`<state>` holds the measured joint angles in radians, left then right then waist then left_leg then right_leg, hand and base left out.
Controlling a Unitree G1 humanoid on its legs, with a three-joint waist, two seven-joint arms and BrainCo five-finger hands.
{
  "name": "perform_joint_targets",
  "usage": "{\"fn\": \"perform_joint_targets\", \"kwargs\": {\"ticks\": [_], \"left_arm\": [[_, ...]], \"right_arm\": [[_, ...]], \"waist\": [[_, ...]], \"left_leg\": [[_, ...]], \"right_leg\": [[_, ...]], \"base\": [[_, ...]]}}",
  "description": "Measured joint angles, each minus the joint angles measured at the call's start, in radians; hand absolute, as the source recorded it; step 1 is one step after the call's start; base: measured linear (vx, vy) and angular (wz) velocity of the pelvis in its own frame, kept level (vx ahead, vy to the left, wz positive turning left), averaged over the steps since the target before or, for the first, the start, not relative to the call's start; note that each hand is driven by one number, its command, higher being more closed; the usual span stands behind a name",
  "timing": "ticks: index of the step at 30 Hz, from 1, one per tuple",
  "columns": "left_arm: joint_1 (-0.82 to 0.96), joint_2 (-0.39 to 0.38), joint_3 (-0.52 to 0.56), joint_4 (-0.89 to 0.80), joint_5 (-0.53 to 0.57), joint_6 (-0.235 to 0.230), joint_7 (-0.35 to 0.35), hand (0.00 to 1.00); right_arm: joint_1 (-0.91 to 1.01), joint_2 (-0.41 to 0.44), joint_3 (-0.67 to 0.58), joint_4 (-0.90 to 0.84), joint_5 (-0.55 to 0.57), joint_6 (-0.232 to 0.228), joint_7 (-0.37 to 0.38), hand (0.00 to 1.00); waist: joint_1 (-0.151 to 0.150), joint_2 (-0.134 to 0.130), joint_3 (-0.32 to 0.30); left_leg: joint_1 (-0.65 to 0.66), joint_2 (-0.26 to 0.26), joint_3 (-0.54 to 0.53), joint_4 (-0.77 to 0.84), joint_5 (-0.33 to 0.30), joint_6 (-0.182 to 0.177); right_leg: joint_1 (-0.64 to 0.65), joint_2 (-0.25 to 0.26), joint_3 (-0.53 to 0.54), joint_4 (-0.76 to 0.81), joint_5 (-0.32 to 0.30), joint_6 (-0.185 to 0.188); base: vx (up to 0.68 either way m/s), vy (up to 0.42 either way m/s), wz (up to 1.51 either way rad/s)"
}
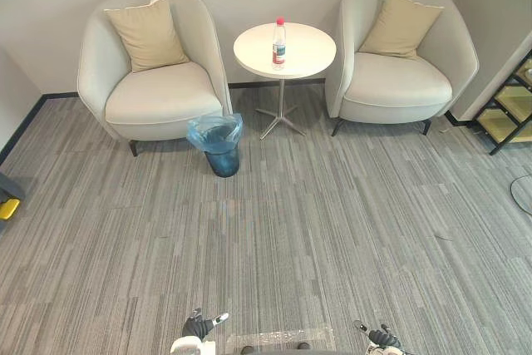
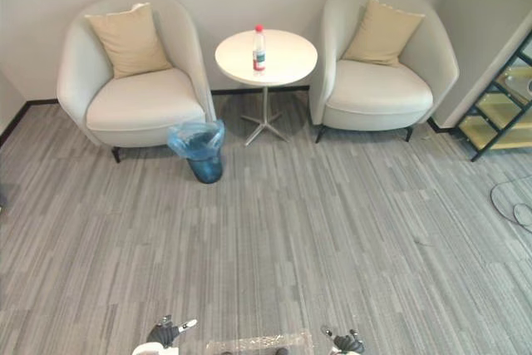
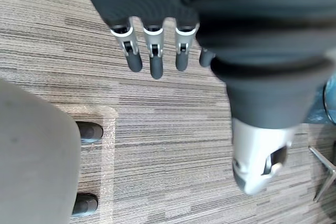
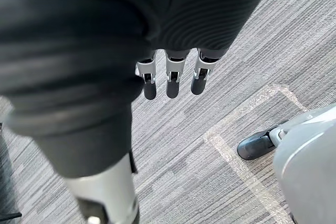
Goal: Gather rubbish on tea table into small bin, then transfer packed bag to large trash can.
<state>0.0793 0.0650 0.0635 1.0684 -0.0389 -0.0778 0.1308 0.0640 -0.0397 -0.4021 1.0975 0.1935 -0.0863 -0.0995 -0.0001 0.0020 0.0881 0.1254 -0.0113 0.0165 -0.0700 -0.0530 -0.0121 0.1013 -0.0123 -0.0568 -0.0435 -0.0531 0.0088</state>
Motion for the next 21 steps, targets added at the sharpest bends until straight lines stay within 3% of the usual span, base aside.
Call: {"fn": "perform_joint_targets", "kwargs": {"ticks": [21], "left_arm": [[-0.017,-0.001,0.015,0.02,0.017,0.005,-0.002,0.0]], "right_arm": [[-0.004,0.001,0.005,0.02,0.0,0.009,0.001,0.0]], "waist": [[-0.001,-0.001,0.0]], "left_leg": [[-0.002,0.0,-0.011,-0.001,0.0,0.0]], "right_leg": [[0.005,0.0,-0.012,-0.009,0.0,0.0]], "base": [[0.0,0.0,0.01]]}}
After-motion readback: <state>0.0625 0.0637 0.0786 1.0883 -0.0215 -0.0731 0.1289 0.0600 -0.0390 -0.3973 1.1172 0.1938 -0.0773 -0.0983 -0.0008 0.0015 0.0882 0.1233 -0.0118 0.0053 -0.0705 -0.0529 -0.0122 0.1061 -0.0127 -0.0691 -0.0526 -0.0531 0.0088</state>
